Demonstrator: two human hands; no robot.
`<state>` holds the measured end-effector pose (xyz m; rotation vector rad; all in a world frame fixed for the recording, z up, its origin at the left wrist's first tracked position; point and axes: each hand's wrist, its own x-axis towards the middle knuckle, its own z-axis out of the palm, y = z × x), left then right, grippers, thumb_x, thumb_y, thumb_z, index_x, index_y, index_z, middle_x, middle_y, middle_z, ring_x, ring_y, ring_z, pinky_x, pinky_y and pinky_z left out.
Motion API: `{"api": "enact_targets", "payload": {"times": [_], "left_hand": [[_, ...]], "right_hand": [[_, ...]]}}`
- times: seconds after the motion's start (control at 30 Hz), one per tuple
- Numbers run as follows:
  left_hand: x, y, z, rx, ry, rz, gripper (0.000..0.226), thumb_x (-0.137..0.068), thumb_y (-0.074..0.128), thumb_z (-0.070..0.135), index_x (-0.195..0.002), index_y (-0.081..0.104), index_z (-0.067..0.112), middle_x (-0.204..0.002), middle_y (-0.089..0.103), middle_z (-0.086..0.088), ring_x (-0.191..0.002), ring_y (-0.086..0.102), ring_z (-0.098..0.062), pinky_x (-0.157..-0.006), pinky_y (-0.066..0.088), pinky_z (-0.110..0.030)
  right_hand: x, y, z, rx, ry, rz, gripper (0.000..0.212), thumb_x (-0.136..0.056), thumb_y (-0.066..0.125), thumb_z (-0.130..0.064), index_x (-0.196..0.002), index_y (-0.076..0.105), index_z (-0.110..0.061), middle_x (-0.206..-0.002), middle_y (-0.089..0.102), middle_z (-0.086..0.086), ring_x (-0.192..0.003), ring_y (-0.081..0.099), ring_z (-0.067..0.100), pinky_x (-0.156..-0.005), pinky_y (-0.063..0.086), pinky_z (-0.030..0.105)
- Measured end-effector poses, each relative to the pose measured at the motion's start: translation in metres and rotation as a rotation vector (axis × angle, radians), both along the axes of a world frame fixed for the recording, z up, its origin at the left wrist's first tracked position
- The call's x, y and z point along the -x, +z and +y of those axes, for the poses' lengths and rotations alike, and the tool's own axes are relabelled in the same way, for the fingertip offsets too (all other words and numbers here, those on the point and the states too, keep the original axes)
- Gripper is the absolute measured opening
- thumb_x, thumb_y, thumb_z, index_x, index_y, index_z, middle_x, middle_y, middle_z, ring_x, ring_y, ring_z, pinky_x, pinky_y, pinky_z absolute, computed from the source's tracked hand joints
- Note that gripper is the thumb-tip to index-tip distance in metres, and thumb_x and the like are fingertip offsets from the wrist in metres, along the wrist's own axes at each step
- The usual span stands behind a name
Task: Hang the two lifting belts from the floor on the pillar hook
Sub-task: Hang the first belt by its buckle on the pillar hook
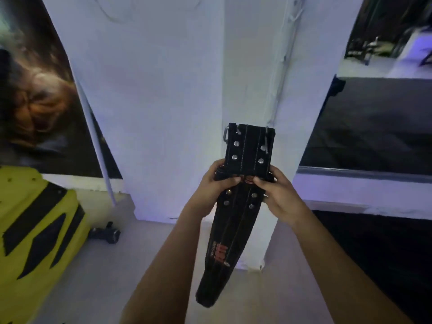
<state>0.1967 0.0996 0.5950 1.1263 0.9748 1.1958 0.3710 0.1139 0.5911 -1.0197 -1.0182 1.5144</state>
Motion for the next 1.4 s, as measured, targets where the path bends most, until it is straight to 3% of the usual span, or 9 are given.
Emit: {"api": "enact_targets", "payload": {"times": [0.13, 0.37, 0.57, 0.73, 0.87, 1.0, 1.13, 1.3, 1.4], "left_hand": [[-0.034, 0.065, -0.001, -0.149, -0.002, -0.031, 0.04, -0.08, 0.064, -0.004, -0.104, 0.061, 0.027, -0.098, 0.067, 0.0, -0.092, 0.066, -0.018, -0.077, 0.054, -0.03], [-0.072, 0.152, -0.003, -0.314, -0.12, -0.031, 0.044, -0.075, 0.066, 0.001, -0.113, 0.058, 0.022, -0.105, 0.066, -0.005, -0.101, 0.064, -0.026, -0.08, 0.053, -0.038], [-0.093, 0.229, 0.001, -0.492, -0.136, -0.1, 0.053, -0.084, 0.058, -0.007, -0.13, 0.05, 0.017, -0.107, 0.066, -0.014, -0.095, 0.067, -0.029, -0.074, 0.058, -0.036], [-0.1, 0.257, 0.003, -0.57, -0.146, -0.123, 0.054, -0.084, 0.059, -0.005, -0.131, 0.05, 0.018, -0.11, 0.065, -0.016, -0.101, 0.065, -0.033, -0.083, 0.057, -0.04], [-0.104, 0.267, -0.003, -0.606, -0.079, -0.151, 0.053, -0.08, 0.067, -0.001, -0.125, 0.05, 0.02, -0.107, 0.068, -0.011, -0.102, 0.067, -0.029, -0.091, 0.055, -0.042], [-0.107, 0.258, -0.008, -0.618, -0.001, -0.135, 0.034, -0.083, 0.066, 0.01, -0.116, 0.055, 0.012, -0.108, 0.068, -0.008, -0.106, 0.066, -0.028, -0.087, 0.056, -0.036], [-0.103, 0.28, -0.011, -0.677, 0.007, -0.191, 0.028, -0.085, 0.063, 0.005, -0.111, 0.056, 0.012, -0.101, 0.067, -0.005, -0.094, 0.067, -0.02, -0.077, 0.057, -0.031], [-0.101, 0.287, -0.008, -0.679, 0.02, -0.183, 0.024, -0.084, 0.063, 0.005, -0.102, 0.056, 0.019, -0.097, 0.066, -0.001, -0.094, 0.064, -0.02, -0.08, 0.055, -0.032], [-0.105, 0.282, -0.005, -0.654, 0.015, -0.17, 0.026, -0.085, 0.065, 0.009, -0.108, 0.056, 0.016, -0.102, 0.066, -0.005, -0.1, 0.065, -0.025, -0.083, 0.055, -0.036]], "right_hand": [[-0.034, 0.063, -0.004, -0.164, -0.021, 0.019, 0.046, -0.082, 0.063, 0.002, -0.126, 0.051, -0.005, -0.107, 0.067, 0.008, -0.098, 0.066, 0.025, -0.087, 0.052, 0.04], [-0.067, 0.166, -0.003, -0.343, -0.149, 0.135, 0.02, -0.086, 0.062, -0.011, -0.105, 0.067, -0.01, -0.101, 0.071, 0.012, -0.095, 0.067, 0.029, -0.089, 0.054, 0.043], [-0.084, 0.227, -0.017, -0.476, -0.108, 0.128, 0.035, -0.09, 0.058, -0.015, -0.125, 0.055, -0.015, -0.108, 0.071, 0.006, -0.103, 0.067, 0.025, -0.09, 0.054, 0.046], [-0.088, 0.226, -0.027, -0.489, -0.148, -0.047, 0.036, -0.086, 0.063, -0.015, -0.12, 0.056, -0.006, -0.123, 0.062, 0.024, -0.116, 0.057, 0.044, -0.097, 0.044, 0.063], [-0.079, 0.247, -0.031, -0.593, -0.267, 0.027, 0.017, -0.086, 0.061, -0.007, -0.1, 0.063, -0.015, -0.098, 0.069, 0.006, -0.097, 0.065, 0.025, -0.089, 0.052, 0.042], [-0.077, 0.27, -0.032, -0.632, -0.211, 0.077, 0.015, -0.085, 0.062, -0.007, -0.092, 0.064, -0.02, -0.095, 0.069, 0.004, -0.091, 0.067, 0.022, -0.088, 0.054, 0.043], [-0.077, 0.278, -0.035, -0.702, -0.15, -0.003, 0.02, -0.088, 0.057, -0.002, -0.098, 0.062, -0.019, -0.099, 0.068, 0.002, -0.095, 0.065, 0.02, -0.085, 0.052, 0.036], [-0.08, 0.237, -0.037, -0.526, -0.06, -0.04, 0.035, -0.089, 0.055, -0.001, -0.123, 0.054, -0.008, -0.111, 0.067, 0.008, -0.104, 0.064, 0.022, -0.096, 0.05, 0.046], [-0.083, 0.228, -0.038, -0.508, -0.082, -0.042, 0.031, -0.087, 0.056, 0.002, -0.115, 0.059, -0.013, -0.101, 0.069, 0.007, -0.097, 0.066, 0.021, -0.092, 0.051, 0.048]]}}
